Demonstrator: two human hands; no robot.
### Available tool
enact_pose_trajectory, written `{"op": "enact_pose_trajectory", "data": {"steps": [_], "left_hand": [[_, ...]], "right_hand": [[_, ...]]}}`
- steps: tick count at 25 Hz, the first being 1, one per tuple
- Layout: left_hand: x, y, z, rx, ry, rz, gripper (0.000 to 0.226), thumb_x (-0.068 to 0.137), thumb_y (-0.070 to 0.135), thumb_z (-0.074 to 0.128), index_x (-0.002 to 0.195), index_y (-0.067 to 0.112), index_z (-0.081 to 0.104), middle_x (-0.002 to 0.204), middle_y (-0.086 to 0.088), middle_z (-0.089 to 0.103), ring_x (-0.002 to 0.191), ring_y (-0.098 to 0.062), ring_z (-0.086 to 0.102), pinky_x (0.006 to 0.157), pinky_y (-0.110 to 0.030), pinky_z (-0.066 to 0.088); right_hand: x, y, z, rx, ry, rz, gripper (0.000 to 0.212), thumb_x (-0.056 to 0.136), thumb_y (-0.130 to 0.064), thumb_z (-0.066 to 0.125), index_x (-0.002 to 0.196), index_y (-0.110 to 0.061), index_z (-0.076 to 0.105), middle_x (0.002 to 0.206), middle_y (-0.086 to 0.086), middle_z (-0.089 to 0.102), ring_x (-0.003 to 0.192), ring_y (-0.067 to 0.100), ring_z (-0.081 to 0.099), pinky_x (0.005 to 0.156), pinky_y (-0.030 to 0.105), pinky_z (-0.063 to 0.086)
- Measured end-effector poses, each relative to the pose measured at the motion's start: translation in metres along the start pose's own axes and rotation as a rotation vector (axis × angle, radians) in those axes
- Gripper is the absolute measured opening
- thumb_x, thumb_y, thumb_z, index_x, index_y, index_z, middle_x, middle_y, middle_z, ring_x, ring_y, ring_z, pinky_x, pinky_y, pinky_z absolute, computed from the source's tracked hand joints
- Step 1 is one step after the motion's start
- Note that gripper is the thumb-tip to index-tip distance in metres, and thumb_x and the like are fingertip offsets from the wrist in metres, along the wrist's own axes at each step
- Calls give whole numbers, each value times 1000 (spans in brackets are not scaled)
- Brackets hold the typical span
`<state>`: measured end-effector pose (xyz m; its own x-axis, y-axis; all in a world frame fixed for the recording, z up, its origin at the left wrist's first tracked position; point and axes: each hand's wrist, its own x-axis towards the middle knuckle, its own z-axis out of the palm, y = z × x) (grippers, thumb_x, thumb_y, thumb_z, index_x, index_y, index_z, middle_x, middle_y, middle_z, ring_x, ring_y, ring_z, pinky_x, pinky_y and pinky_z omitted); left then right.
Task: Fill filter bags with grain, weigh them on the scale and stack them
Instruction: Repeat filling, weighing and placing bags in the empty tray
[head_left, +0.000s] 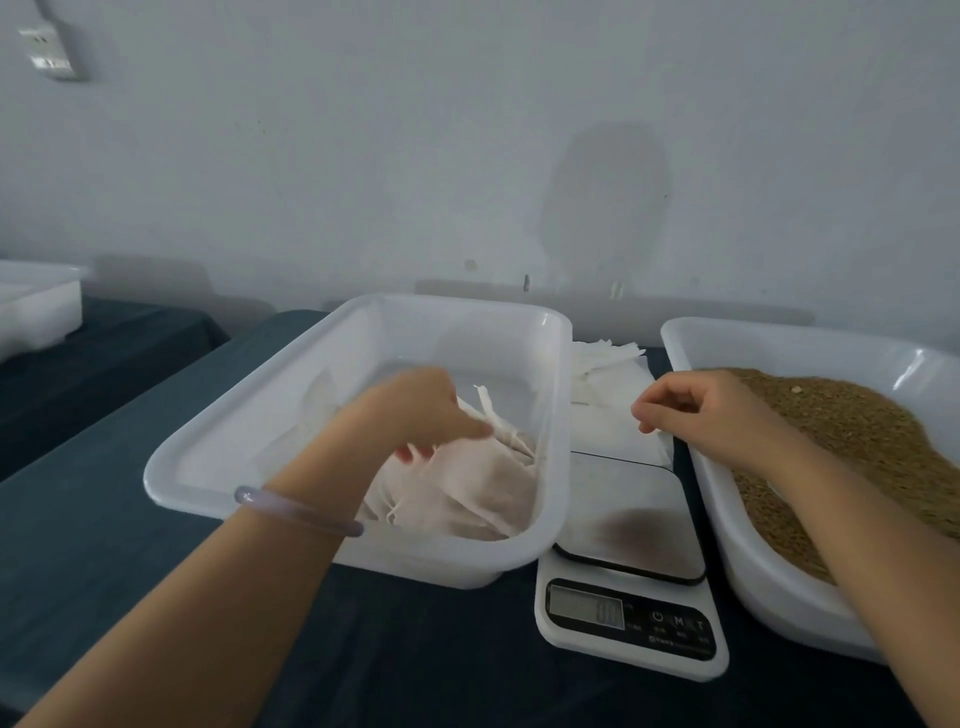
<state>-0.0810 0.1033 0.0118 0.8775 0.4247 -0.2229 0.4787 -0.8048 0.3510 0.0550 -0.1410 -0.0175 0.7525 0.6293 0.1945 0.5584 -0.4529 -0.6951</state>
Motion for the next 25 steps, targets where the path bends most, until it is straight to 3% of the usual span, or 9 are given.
{"op": "enact_pose_trajectory", "data": {"steps": [3, 5, 7, 11, 15, 17, 19, 21, 25], "left_hand": [[12, 25, -4, -33, 401, 212, 20, 84, 39, 61, 95, 22, 58, 101, 5, 62, 98, -19, 57, 78, -28, 43], [15, 56, 8, -95, 320, 452, 16, 85, 35, 62, 96, 23, 63, 100, 6, 63, 100, -16, 57, 81, -26, 42], [21, 81, 26, 0, 211, 547, 18, 87, 31, 61, 99, 20, 67, 105, 3, 64, 101, -17, 57, 84, -28, 45], [35, 83, 45, 56, 386, 452, 19, 85, 17, 50, 94, 20, 68, 98, -1, 68, 93, -24, 61, 75, -34, 51], [34, 79, 52, -37, 452, 444, 20, 84, 19, 52, 93, 24, 70, 92, 3, 71, 89, -21, 62, 76, -33, 52], [32, 76, 55, -105, 464, 432, 18, 83, 19, 54, 90, 25, 70, 90, 5, 71, 88, -20, 62, 75, -32, 51], [32, 73, 55, -184, 460, 431, 17, 82, 19, 55, 87, 23, 70, 89, 6, 71, 87, -19, 63, 75, -31, 51], [33, 71, 53, -244, 452, 428, 16, 82, 17, 56, 85, 22, 71, 87, 6, 71, 87, -17, 64, 76, -31, 51], [34, 70, 52, -319, 433, 433, 14, 81, 16, 58, 80, 20, 70, 81, 6, 71, 85, -15, 64, 77, -31, 51]], "right_hand": [[3, 2, 1, -21, 4, 5, 8, 86, -27, 66, 78, -27, 69, 75, -14, 71, 74, 6, 64, 63, 16, 45], [5, 0, 4, -44, 7, 9, 9, 86, -24, 66, 78, -28, 69, 74, -13, 71, 73, 9, 64, 63, 19, 48], [4, 0, 4, -68, 19, 19, 10, 85, -25, 66, 78, -32, 68, 74, -14, 69, 70, 3, 62, 61, 18, 47], [10, -4, 5, -272, -17, 67, 14, 90, -26, 59, 101, -28, 68, 103, -11, 67, 92, 6, 61, 73, 15, 41], [46, -21, 32, -772, -361, 218, 31, 92, -8, 42, 119, -14, 57, 130, 9, 54, 110, 25, 53, 89, 30, 43], [59, -17, 52, -825, -542, 296, 41, 91, -4, 44, 131, -7, 49, 125, 11, 54, 108, 25, 52, 94, 33, 43], [66, -9, 64, -842, -635, 336, 34, 92, -6, 44, 125, -2, 52, 111, 12, 56, 95, 23, 48, 88, 32, 40], [69, -1, 67, -853, -638, 366, 30, 92, -7, 45, 121, -2, 54, 118, 13, 56, 93, 24, 49, 83, 31, 39], [71, 5, 66, -856, -510, 380, 35, 91, -8, 50, 125, -2, 52, 129, 15, 52, 116, 30, 52, 92, 34, 43]]}}
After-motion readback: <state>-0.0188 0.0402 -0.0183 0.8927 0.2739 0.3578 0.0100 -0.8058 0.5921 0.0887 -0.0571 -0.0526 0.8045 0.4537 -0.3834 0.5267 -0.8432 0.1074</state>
